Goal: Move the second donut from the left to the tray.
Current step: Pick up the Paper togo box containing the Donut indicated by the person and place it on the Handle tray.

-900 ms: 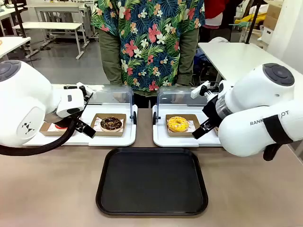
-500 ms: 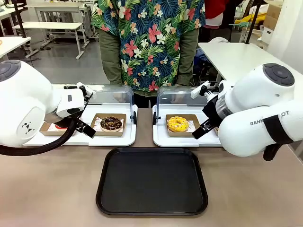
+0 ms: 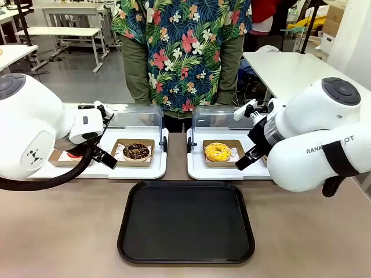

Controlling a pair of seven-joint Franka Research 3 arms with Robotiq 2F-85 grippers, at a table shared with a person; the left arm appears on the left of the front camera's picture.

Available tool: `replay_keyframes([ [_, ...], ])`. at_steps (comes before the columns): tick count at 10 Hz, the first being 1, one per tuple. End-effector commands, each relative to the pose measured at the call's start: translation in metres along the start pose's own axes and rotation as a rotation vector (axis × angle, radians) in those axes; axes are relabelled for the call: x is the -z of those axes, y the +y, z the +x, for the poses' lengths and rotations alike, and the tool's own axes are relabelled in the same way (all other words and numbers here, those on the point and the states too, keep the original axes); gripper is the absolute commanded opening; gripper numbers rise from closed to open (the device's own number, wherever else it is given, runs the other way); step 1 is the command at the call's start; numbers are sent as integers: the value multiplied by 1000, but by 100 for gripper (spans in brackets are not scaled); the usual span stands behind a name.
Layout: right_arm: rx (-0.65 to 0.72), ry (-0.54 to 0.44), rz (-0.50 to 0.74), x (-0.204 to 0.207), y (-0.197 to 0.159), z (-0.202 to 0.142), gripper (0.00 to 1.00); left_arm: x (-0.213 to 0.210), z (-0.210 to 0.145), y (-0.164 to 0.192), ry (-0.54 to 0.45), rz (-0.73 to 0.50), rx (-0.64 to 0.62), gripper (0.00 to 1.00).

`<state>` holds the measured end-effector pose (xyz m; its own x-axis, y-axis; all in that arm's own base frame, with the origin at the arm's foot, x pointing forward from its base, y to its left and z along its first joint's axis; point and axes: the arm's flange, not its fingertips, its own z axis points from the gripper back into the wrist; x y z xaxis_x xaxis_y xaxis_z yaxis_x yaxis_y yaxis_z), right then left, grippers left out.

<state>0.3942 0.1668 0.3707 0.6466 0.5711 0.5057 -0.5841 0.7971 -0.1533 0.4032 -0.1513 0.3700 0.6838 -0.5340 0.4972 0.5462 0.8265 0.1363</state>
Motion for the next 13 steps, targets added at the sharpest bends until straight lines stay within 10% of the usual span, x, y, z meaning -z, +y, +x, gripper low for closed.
replay_keyframes([
  [1, 1, 0, 0, 0, 0, 0, 100, 0, 0, 0, 0, 0, 1, 100],
  [6, 36, -79, 129, -89, -70, 16, 100, -65, 21, 71, -12, -169, 42, 100],
  [13, -59, -409, 319, -221, -260, -108, 100, -122, -39, 252, -327, -560, 326, 100],
])
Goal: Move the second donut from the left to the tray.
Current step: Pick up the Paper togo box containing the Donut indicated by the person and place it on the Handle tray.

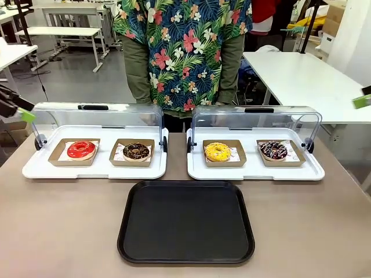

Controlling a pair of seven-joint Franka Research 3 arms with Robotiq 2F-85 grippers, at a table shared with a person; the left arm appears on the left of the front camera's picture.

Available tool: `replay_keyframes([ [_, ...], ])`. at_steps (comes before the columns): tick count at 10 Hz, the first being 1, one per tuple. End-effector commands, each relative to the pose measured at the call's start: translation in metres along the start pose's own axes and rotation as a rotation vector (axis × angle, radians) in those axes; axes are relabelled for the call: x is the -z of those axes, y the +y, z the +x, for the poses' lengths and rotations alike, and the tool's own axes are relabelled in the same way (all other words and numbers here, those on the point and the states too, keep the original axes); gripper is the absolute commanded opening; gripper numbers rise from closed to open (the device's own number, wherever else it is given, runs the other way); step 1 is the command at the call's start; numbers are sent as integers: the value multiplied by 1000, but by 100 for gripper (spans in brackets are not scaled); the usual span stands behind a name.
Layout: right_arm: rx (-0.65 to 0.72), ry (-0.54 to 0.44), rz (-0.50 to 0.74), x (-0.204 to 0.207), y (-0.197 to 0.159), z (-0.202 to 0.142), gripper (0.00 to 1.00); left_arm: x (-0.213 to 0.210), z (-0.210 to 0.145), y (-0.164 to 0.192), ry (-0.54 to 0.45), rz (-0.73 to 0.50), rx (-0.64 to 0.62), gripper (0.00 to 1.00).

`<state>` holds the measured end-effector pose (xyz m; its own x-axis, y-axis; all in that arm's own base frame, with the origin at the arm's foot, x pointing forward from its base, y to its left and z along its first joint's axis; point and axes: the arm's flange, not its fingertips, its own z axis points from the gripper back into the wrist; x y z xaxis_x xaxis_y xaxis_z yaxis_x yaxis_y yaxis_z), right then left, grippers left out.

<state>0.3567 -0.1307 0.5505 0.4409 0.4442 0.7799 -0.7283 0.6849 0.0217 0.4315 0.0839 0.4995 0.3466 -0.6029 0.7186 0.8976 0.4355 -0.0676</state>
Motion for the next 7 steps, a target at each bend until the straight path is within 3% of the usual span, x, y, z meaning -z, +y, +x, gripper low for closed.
replay_keyframes([
  [1, -34, -97, 81, -11, -31, -23, 100, -7, -21, 37, -87, -60, 40, 100],
  [4, -63, -177, 90, -33, -51, -58, 100, -23, -51, 60, -226, -53, 96, 100],
  [7, -61, -232, 121, -34, -63, -78, 100, -20, -58, 44, -283, -11, 127, 100],
])
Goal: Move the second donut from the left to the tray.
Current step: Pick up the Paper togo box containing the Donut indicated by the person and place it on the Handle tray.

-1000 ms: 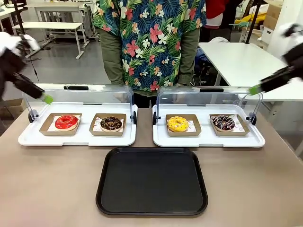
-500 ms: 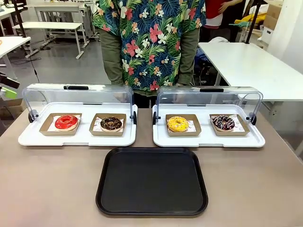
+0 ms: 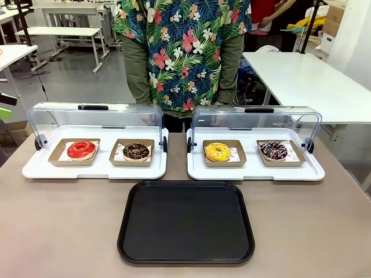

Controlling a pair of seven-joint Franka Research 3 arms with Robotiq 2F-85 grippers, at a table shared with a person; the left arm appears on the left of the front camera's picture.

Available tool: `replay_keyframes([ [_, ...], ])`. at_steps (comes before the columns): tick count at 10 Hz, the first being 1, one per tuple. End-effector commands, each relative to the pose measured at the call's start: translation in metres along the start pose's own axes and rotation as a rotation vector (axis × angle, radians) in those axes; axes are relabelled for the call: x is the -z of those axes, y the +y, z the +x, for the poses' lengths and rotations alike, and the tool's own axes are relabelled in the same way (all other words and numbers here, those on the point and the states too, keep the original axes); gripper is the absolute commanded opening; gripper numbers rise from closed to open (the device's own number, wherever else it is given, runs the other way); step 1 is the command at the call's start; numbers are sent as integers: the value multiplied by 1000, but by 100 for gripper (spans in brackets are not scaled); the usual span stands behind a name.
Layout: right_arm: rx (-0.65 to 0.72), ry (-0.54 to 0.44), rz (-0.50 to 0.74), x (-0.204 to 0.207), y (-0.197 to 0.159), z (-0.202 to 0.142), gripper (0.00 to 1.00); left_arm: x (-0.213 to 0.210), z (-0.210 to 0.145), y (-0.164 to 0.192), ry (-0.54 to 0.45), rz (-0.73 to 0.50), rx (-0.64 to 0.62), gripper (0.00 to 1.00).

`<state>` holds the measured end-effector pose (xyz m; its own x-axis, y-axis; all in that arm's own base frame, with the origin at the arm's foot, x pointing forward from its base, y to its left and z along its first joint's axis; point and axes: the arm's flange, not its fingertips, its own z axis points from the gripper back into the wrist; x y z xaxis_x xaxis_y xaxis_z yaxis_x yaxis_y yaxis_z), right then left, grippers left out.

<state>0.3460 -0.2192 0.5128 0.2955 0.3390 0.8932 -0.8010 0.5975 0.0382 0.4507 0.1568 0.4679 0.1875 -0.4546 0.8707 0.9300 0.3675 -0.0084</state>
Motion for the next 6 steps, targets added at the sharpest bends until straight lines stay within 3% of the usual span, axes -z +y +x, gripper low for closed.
replay_keyframes([
  [1, -19, -28, 8, -6, -8, -5, 100, -2, -3, -2, -49, 31, 31, 100],
  [6, -2, -35, -6, -7, -9, -5, 100, -1, -10, -10, -70, 80, 22, 100],
])
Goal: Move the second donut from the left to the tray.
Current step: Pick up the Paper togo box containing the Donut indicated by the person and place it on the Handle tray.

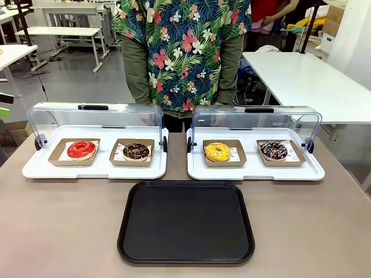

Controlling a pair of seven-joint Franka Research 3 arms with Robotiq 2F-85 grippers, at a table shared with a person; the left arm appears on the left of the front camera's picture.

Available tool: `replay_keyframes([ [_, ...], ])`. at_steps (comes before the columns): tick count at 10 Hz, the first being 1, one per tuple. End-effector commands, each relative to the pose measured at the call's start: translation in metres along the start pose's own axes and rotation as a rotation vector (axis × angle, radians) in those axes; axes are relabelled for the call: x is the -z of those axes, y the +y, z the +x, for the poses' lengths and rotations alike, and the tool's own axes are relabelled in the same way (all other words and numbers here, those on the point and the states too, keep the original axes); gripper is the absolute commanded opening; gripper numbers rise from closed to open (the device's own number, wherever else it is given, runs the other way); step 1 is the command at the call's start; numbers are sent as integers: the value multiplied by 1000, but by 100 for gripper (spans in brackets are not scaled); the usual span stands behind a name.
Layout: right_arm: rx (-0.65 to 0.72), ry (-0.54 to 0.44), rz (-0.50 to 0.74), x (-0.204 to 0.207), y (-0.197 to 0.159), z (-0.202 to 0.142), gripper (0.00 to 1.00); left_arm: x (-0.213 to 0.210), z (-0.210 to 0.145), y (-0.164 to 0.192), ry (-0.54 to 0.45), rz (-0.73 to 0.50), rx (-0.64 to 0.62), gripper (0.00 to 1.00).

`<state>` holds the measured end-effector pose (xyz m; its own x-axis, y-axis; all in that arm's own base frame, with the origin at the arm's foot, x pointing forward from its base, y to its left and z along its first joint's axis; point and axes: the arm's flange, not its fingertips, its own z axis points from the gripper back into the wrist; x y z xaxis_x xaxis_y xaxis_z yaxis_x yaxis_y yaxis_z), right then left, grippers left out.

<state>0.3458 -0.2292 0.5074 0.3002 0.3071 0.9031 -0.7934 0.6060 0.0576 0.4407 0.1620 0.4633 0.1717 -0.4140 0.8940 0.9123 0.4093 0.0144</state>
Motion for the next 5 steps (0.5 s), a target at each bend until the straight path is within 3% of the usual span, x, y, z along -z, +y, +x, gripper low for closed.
replay_keyframes([
  [1, -23, -25, -16, 0, 1, 5, 100, 2, -5, -1, 5, 51, -27, 100],
  [2, 0, 0, 0, 0, 0, 0, 100, 0, 0, 0, 0, 0, 0, 100],
  [5, 0, 0, 0, 0, 0, 0, 100, 0, 0, 0, 0, 0, 0, 100],
])
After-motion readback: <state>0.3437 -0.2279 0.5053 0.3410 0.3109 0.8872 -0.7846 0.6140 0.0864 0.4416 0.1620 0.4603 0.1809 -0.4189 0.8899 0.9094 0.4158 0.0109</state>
